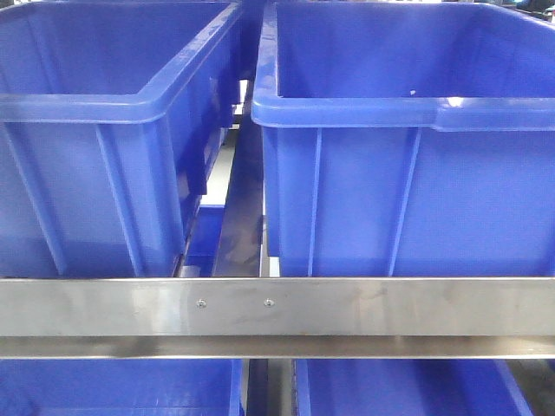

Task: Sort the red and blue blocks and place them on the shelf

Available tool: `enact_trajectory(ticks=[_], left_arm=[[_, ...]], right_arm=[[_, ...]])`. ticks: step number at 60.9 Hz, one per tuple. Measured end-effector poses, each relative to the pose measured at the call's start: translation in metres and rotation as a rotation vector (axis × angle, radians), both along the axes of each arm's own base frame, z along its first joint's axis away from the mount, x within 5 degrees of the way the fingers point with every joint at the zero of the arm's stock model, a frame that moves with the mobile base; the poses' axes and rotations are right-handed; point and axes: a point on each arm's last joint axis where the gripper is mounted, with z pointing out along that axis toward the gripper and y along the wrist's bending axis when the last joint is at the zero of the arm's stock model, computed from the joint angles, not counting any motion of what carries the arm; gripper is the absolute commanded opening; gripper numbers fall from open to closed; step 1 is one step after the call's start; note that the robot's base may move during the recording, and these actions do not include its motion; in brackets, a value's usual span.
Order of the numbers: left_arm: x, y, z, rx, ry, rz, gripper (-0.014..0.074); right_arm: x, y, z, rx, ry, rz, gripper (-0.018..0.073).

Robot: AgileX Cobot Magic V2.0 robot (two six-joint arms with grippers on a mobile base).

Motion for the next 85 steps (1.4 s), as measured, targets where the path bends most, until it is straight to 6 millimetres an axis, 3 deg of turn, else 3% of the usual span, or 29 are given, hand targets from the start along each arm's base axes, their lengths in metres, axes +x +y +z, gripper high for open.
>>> enact_trajectory(ticks=[3,21,34,53,62,85], left_arm=[[-0.001,0.001,-0.001,0.005,0.015,0.005,0.0142],[-0.017,0.006,0.011,0.008,-0.012,0.019,0.0132],[-0.038,0.013,0.019,0.024,-0.045,0.029,0.0132],[-0.077,0.023,-0.012,0.036,-0.042,0.031,0.0132],[-0.095,0.027,-0.027,0.035,-0.047,0.033,0.0132],[-0.103,0.029,-0.039,0.038,-0.037,0.034,0.0132]], right_arm=[[0.000,0.000,0.000,0.000,0.000,0.000,0.0071],[-0.002,-0.001,-0.001,-0.005,0.026,-0.004,0.0046],[-0.021,0.005,-0.003,-0.006,0.024,0.028,0.0046],[-0.064,0.015,-0.044,-0.010,0.054,0.120,0.0050],[-0.081,0.012,-0.054,-0.007,0.032,0.123,0.0050],[-0.091,0.010,-0.059,-0.002,0.007,0.123,0.0050]])
